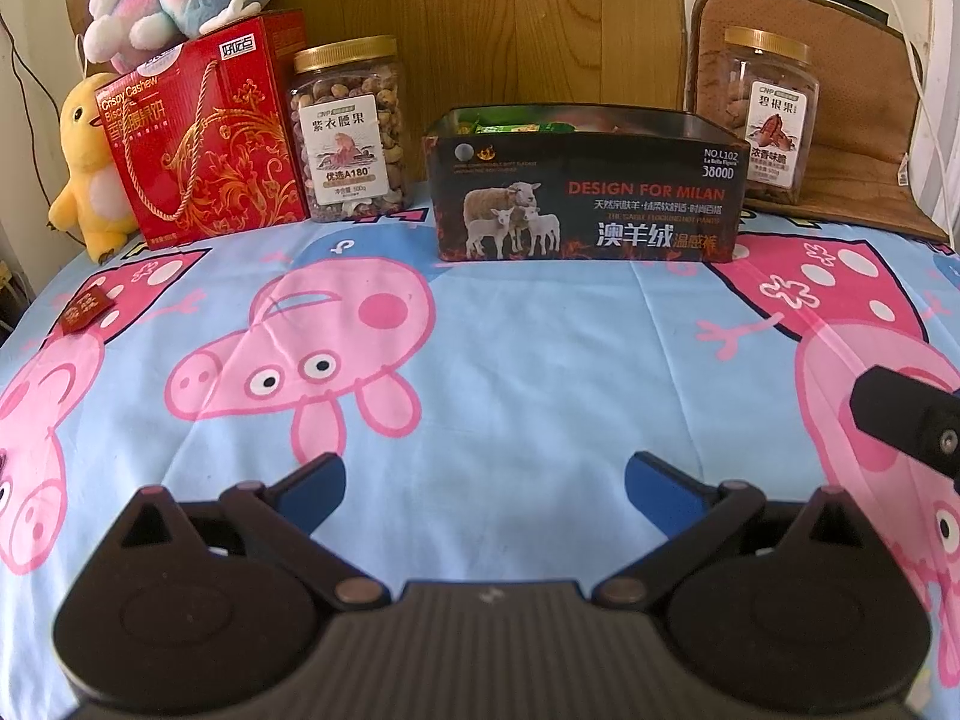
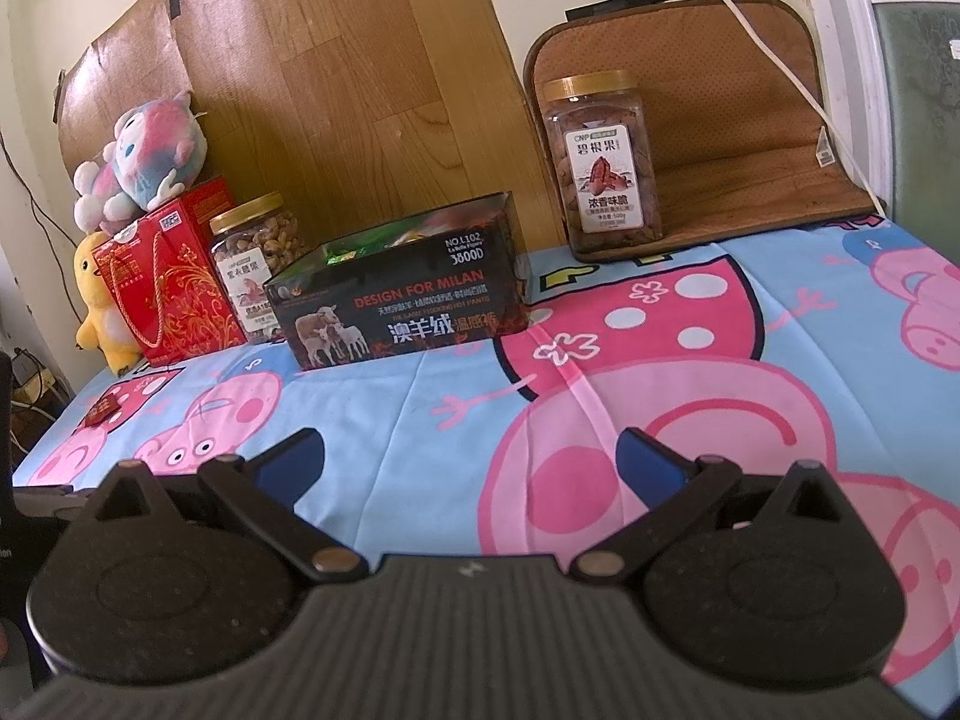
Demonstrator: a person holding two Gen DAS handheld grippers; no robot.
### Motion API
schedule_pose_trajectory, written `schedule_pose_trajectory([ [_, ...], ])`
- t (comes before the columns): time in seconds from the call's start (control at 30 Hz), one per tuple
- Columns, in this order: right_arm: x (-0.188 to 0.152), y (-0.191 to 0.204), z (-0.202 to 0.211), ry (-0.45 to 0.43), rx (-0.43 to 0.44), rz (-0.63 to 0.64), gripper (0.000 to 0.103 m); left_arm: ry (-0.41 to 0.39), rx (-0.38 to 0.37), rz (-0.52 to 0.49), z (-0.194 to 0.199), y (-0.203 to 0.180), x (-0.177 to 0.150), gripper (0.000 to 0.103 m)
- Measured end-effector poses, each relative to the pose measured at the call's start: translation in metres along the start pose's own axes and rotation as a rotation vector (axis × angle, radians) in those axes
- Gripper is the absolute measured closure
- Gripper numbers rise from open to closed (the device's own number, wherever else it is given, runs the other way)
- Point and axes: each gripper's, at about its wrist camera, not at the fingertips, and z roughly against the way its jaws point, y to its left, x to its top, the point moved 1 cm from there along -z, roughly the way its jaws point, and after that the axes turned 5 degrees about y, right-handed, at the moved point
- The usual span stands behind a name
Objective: Organize snacks
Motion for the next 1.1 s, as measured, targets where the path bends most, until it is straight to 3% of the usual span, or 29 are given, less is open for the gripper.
schedule_pose_trajectory([
  [1.1, 0.0000, 0.0030, -0.0021, 0.005, -0.001, 0.007, 0.000, -0.002, 0.002, -0.002, -0.0004, 0.0035, 0.0001, 0.000],
])
